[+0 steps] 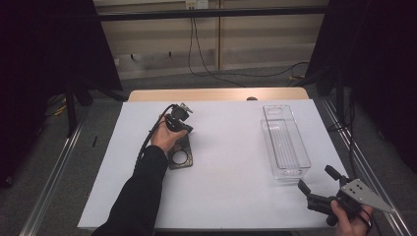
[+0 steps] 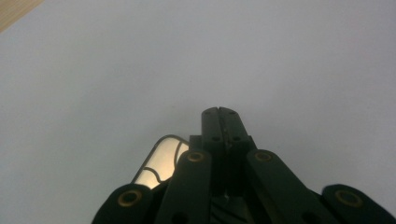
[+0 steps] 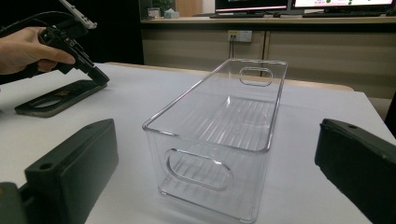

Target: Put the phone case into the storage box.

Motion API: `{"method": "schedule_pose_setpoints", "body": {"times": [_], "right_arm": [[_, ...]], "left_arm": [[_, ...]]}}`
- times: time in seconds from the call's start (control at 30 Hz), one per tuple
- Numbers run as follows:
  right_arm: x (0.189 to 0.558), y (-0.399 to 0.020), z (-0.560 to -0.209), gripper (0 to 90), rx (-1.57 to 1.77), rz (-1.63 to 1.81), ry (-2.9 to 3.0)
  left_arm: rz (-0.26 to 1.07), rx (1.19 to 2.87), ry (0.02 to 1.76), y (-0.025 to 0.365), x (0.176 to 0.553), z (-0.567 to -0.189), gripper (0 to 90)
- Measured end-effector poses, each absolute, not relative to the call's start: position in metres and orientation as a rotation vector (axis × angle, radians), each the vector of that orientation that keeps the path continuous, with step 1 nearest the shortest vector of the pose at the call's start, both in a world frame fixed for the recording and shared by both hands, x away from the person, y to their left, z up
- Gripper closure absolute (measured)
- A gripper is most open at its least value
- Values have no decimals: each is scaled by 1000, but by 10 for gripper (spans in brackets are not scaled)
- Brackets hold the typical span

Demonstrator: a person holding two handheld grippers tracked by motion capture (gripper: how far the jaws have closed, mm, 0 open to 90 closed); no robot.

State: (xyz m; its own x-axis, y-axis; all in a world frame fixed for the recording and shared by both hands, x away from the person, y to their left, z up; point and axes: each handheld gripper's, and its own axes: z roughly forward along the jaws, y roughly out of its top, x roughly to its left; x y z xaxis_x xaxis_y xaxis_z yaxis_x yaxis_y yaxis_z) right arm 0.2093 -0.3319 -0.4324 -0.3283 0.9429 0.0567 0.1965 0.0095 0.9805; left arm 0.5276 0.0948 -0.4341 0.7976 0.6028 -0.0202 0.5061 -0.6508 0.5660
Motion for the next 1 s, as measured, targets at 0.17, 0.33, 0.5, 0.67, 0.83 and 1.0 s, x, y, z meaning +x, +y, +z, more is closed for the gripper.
{"method": "schedule_pose_setpoints", "body": {"times": [0.17,0.33,0.5,0.67,0.83,1.0], "right_arm": [[209,-332,-432,0,1193,1374,1597],[209,-332,-432,0,1192,1374,1597],[209,-333,-432,0,1191,1374,1599],[209,-332,-432,0,1195,1374,1599],[209,-332,-433,0,1194,1374,1602],[209,-332,-433,0,1197,1375,1600]], "left_arm": [[243,2421,817,96,528,-437,900],[264,2430,816,91,526,-440,900],[277,2439,821,96,526,-439,900],[280,2434,839,104,527,-440,900],[283,2420,864,110,529,-440,900],[285,2425,870,116,531,-440,900]]}}
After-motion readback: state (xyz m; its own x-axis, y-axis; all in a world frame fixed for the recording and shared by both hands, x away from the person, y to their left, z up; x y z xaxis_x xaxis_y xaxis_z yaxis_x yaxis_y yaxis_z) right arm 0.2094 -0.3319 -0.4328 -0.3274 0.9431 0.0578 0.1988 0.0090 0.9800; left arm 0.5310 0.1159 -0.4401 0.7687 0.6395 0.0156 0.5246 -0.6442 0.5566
